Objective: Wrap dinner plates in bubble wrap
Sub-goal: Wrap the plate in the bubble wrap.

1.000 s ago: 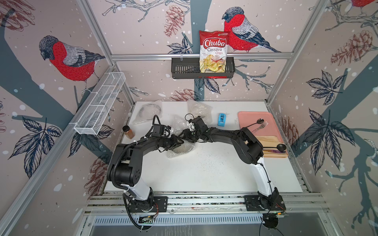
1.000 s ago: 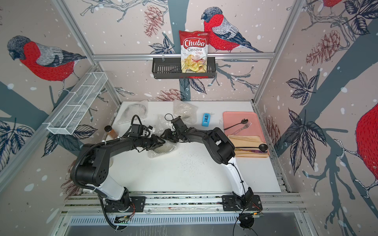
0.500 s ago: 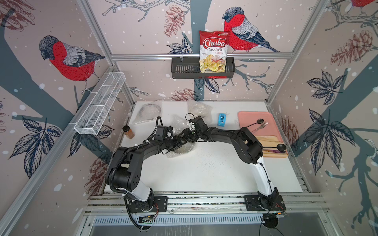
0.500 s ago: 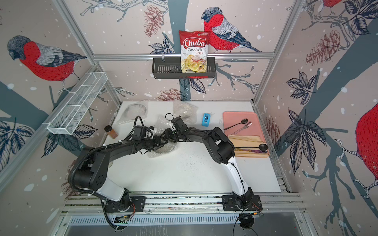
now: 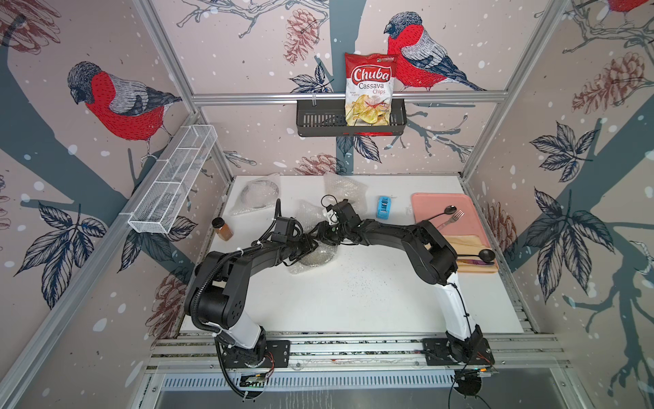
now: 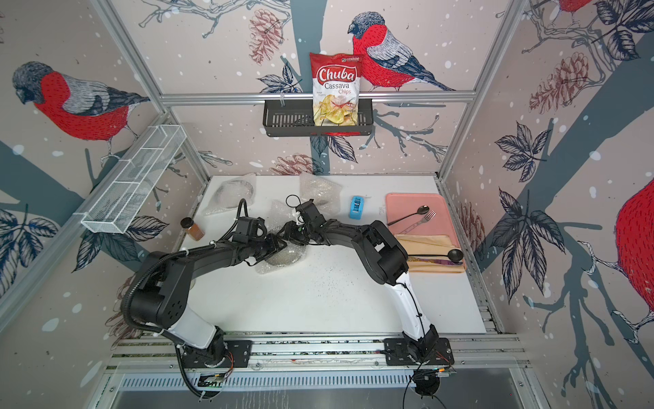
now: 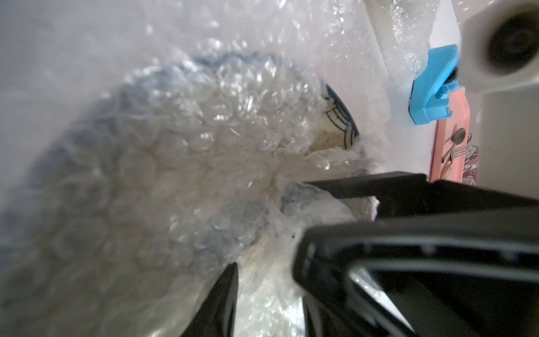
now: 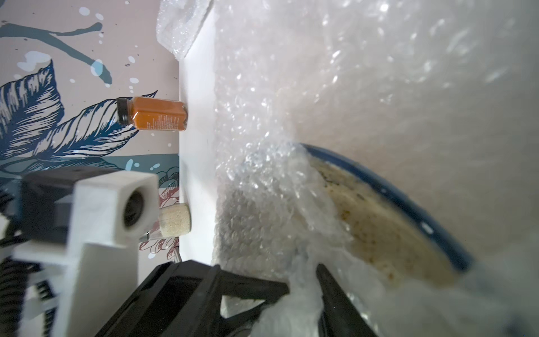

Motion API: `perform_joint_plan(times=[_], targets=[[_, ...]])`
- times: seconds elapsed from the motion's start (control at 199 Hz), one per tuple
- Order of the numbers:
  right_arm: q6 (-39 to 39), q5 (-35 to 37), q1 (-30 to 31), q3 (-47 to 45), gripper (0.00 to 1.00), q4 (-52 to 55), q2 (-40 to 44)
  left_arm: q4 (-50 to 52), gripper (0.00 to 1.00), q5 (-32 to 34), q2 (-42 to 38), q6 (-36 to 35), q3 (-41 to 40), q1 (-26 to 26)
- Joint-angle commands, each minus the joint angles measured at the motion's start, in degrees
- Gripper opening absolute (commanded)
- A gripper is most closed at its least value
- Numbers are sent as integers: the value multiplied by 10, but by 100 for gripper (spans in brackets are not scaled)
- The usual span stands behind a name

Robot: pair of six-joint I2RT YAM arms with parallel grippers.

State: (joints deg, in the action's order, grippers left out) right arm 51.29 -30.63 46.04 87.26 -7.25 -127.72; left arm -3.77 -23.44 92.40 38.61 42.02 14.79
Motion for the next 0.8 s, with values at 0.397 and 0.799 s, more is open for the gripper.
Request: perform_joint_plan(times=[0.397,0.799], targets=[[-151,-12,-59,26,50,-3,39,17,13,36,26,1,1,0],[-410,-47,-116,248,50,145,-103,26,11,36,14,1,-8,-3]])
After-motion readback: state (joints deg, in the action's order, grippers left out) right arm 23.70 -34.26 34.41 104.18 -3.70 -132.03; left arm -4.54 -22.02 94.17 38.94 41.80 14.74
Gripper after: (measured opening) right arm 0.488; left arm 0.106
